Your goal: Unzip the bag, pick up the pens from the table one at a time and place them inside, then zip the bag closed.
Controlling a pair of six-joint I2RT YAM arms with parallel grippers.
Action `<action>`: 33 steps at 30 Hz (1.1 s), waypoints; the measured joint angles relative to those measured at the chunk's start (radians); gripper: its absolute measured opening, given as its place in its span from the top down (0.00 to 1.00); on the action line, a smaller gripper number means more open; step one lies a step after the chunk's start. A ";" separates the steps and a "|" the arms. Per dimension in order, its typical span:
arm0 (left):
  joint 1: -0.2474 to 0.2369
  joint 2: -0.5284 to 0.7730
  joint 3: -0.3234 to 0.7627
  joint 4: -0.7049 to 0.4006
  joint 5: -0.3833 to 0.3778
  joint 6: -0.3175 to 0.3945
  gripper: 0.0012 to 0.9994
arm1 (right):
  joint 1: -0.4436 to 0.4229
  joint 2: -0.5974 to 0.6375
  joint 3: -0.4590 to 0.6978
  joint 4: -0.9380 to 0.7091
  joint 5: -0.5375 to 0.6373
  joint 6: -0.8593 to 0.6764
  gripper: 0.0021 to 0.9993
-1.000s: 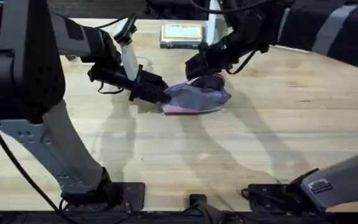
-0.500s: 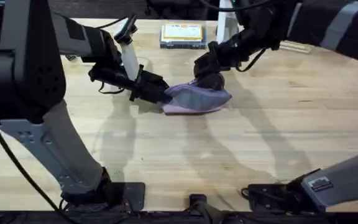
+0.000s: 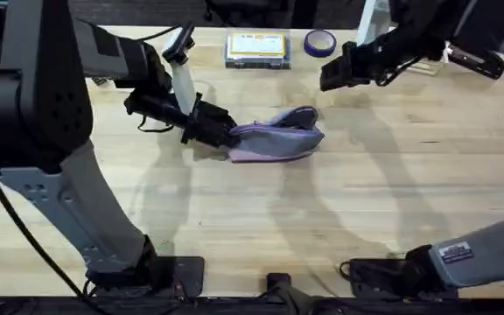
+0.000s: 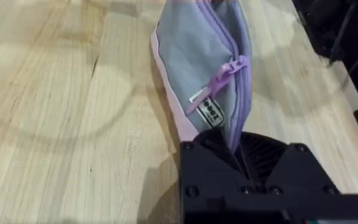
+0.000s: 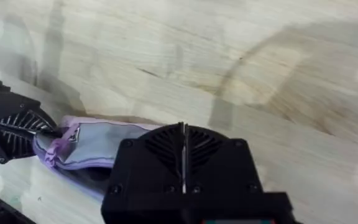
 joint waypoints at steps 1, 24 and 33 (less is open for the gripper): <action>0.000 0.000 0.000 0.000 0.000 0.000 0.96 | -0.003 -0.009 0.000 -0.001 0.003 0.000 0.97; 0.000 0.000 0.000 0.000 -0.002 0.000 0.96 | 0.209 -0.286 0.005 -0.001 0.004 -0.014 0.00; 0.000 0.000 0.000 0.000 -0.002 0.000 0.96 | 0.268 -0.286 0.005 0.004 0.004 0.036 0.00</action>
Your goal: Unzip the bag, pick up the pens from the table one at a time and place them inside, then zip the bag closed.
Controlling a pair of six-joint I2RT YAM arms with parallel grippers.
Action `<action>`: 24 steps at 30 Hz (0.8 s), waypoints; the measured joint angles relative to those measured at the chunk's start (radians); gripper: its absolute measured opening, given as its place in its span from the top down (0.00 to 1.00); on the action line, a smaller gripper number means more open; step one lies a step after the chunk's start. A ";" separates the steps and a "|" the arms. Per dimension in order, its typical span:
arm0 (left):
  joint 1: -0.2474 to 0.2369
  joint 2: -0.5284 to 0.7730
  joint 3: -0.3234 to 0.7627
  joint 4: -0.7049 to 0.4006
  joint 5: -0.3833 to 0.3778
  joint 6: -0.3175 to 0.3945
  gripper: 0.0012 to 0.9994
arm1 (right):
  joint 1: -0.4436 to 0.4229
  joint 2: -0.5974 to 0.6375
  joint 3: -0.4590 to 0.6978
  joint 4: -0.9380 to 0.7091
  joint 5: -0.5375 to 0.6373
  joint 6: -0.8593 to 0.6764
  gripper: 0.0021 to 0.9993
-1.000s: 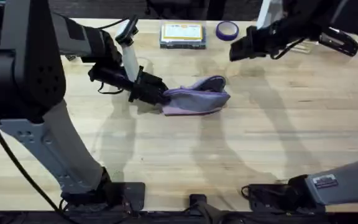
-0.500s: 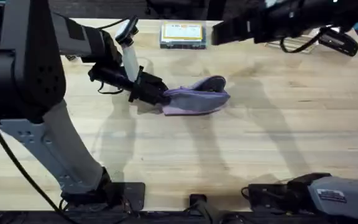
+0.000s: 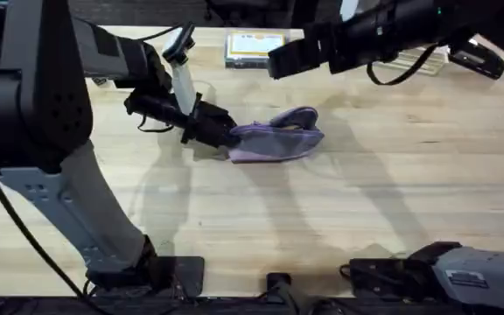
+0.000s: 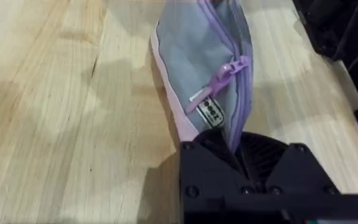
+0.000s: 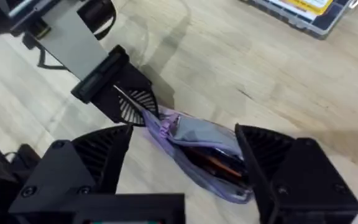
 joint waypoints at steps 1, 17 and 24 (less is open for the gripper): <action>0.000 0.000 0.000 0.000 0.000 0.000 0.96 | 0.002 0.000 0.000 0.000 0.000 0.010 0.00; 0.000 0.000 0.000 0.000 0.000 0.000 0.96 | 0.099 0.002 0.002 -0.061 0.096 0.094 0.00; 0.000 0.000 0.000 0.000 0.000 0.000 0.96 | 0.159 0.073 0.050 -0.087 0.148 0.101 0.00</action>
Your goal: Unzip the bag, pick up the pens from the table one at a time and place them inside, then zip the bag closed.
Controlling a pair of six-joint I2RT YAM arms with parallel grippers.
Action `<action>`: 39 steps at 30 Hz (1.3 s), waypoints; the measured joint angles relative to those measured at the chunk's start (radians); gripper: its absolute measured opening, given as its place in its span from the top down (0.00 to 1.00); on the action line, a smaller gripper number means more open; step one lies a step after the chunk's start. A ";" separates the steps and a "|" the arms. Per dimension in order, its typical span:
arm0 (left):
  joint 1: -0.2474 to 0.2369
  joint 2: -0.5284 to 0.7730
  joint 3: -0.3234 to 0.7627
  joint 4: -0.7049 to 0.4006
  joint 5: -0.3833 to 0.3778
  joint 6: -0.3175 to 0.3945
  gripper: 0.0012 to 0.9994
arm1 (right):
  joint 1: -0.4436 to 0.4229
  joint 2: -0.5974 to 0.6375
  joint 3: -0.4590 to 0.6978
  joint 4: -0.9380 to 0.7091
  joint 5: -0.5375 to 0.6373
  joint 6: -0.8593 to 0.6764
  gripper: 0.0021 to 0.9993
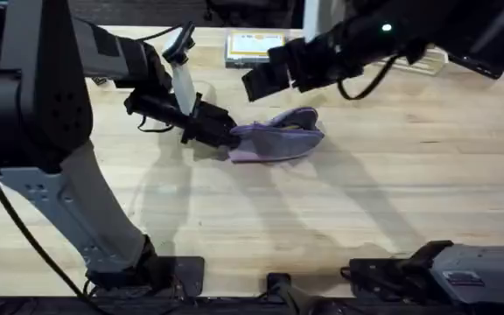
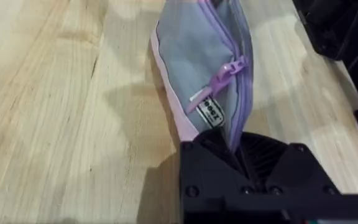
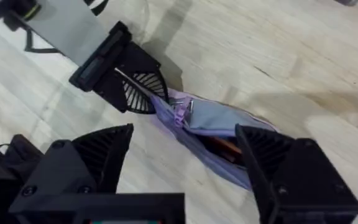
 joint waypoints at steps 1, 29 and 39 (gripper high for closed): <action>0.000 0.000 0.000 0.000 0.000 0.000 0.96 | 0.007 0.016 0.006 -0.001 0.003 0.002 0.00; 0.000 0.000 0.000 0.000 0.000 0.000 0.96 | 0.056 0.138 0.013 0.032 0.024 0.119 0.00; 0.000 0.000 0.000 0.000 0.000 0.000 0.96 | 0.056 0.198 0.013 0.029 0.024 0.198 0.00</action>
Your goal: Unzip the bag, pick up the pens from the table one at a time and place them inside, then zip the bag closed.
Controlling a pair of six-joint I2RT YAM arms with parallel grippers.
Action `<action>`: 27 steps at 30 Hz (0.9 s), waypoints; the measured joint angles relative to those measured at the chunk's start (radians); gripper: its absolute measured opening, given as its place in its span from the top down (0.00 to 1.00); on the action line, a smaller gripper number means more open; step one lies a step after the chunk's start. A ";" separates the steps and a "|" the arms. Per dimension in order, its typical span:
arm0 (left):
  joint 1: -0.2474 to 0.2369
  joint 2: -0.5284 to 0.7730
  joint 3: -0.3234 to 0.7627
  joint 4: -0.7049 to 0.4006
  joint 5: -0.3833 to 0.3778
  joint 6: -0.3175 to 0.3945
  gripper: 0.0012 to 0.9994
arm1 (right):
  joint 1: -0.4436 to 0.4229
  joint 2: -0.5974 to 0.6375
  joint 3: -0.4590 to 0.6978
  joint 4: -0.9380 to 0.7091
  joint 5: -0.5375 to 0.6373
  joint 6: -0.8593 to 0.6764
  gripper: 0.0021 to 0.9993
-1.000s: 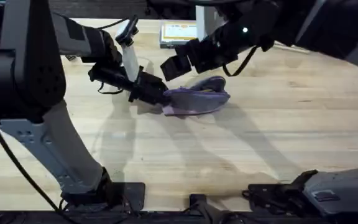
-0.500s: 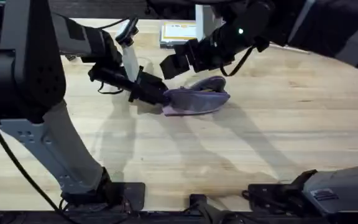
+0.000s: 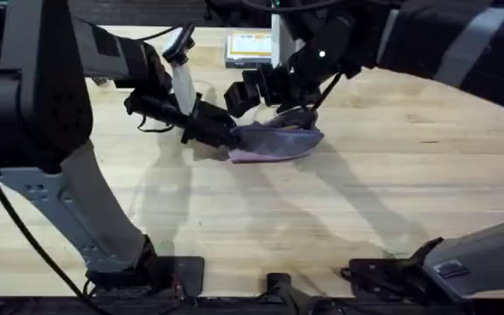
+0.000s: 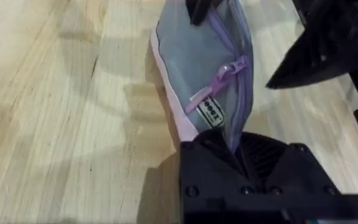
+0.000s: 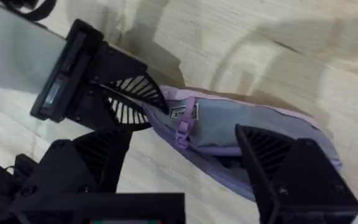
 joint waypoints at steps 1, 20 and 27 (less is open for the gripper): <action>0.000 0.000 0.000 0.000 0.000 0.000 0.96 | 0.000 0.004 0.000 -0.003 0.000 0.007 0.00; 0.000 0.000 0.000 0.000 -0.004 0.000 0.96 | 0.000 0.065 0.003 -0.044 -0.012 0.035 0.29; 0.000 0.000 0.000 0.000 -0.005 0.000 0.96 | 0.001 0.065 0.004 -0.039 -0.035 0.042 0.60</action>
